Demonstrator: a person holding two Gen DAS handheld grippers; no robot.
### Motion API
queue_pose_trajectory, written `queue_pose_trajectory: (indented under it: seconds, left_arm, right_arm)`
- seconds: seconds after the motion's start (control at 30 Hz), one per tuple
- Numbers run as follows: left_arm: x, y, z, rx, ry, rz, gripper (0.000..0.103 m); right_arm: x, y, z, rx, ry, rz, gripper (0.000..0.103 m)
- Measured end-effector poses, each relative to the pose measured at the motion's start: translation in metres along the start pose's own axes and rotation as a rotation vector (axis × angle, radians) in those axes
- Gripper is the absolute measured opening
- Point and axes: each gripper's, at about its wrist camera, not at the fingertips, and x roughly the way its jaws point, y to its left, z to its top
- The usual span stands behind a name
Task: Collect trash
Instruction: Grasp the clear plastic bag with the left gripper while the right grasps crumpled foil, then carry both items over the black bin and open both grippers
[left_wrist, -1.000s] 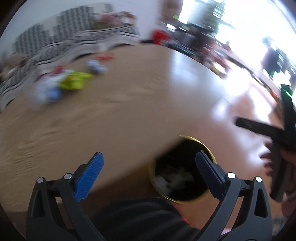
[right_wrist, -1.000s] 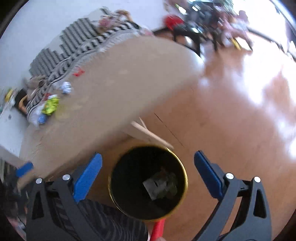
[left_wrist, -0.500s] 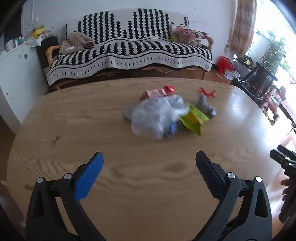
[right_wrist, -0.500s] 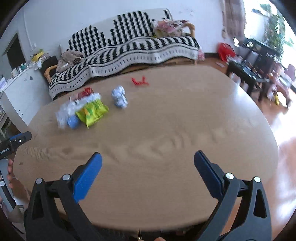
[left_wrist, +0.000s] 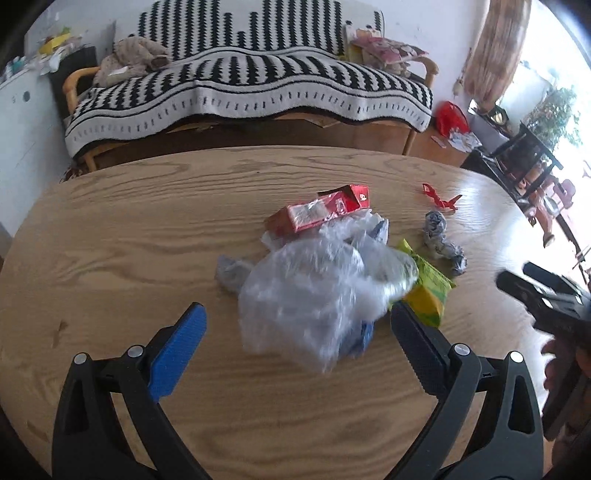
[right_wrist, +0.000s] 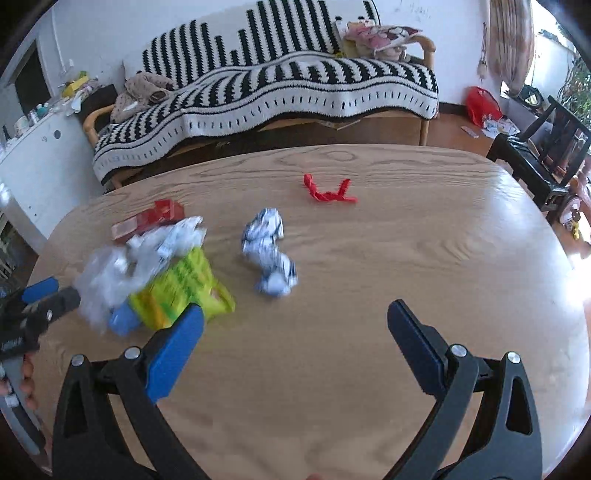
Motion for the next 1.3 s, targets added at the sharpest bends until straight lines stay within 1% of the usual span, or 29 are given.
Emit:
queue_pose_trajectory:
  seconds: [0.13, 0.2, 0.27, 0.3, 0.33, 0.37, 0.4, 0.43, 0.47, 0.5, 0.53, 0.57, 0.6, 0.77, 1.0, 1.13, 1.23, 1.3]
  left_arm:
    - [0.022, -0.006, 0.011, 0.049, 0.025, -0.006, 0.097]
    - [0.031, -0.005, 0.014, 0.051, 0.038, -0.027, 0.097]
    - [0.038, -0.003, 0.016, 0.05, 0.044, -0.067, 0.097]
    - [0.04, -0.003, 0.017, 0.063, 0.034, -0.073, 0.096]
    - [0.04, -0.002, 0.018, 0.079, 0.026, -0.078, 0.093]
    - [0.042, -0.001, 0.018, 0.092, 0.023, -0.088, 0.074]
    - [0.044, -0.001, 0.018, 0.103, 0.035, -0.111, 0.039]
    - [0.045, -0.001, 0.018, 0.102, 0.047, -0.113, 0.029]
    - [0.045, -0.002, 0.018, 0.108, 0.044, -0.101, 0.02]
    - [0.042, -0.005, 0.019, 0.125, 0.032, -0.09, 0.016]
    - [0.039, -0.007, 0.02, 0.136, 0.022, -0.086, 0.014]
    - [0.036, -0.008, 0.022, 0.139, 0.014, -0.081, 0.01]
    - [0.033, -0.009, 0.022, 0.141, 0.012, -0.081, 0.008]
    - [0.018, -0.006, 0.025, 0.123, -0.01, -0.088, 0.005]
    - [-0.032, -0.007, 0.032, 0.11, -0.1, -0.088, 0.004]
    - [-0.06, -0.019, 0.028, 0.123, -0.122, -0.102, 0.004]
    - [-0.08, -0.034, 0.021, 0.139, -0.127, -0.14, 0.004]
    - [-0.094, -0.051, 0.014, 0.169, -0.132, -0.167, 0.004]
  right_arm:
    - [0.039, 0.01, 0.024, -0.024, 0.032, -0.062, 0.096]
    - [0.056, 0.014, 0.03, -0.037, 0.058, -0.062, 0.096]
    - [0.074, 0.018, 0.032, -0.054, 0.086, -0.059, 0.096]
    - [0.079, 0.019, 0.032, -0.057, 0.095, -0.051, 0.093]
    - [0.085, 0.02, 0.032, -0.058, 0.105, -0.037, 0.087]
    - [0.086, 0.022, 0.031, -0.077, 0.092, -0.047, 0.071]
    - [0.086, 0.026, 0.031, -0.105, 0.081, -0.058, 0.045]
    - [0.085, 0.027, 0.031, -0.111, 0.077, -0.061, 0.029]
    - [0.084, 0.026, 0.031, -0.088, 0.081, -0.029, 0.029]
    - [0.083, 0.024, 0.031, -0.077, 0.082, -0.02, 0.028]
    - [0.081, 0.024, 0.031, -0.082, 0.072, -0.03, 0.028]
    - [0.077, 0.025, 0.032, -0.095, 0.054, -0.045, 0.028]
    - [0.073, 0.025, 0.032, -0.098, 0.045, -0.047, 0.028]
    - [0.051, 0.023, 0.037, -0.094, 0.006, -0.042, 0.028]
    - [0.003, 0.017, 0.032, -0.095, -0.054, -0.054, 0.028]
    - [-0.032, 0.008, 0.025, -0.077, -0.088, -0.057, 0.028]
    - [-0.061, -0.002, 0.018, -0.067, -0.118, -0.051, 0.028]
    - [-0.087, -0.014, 0.01, -0.056, -0.143, -0.059, 0.028]
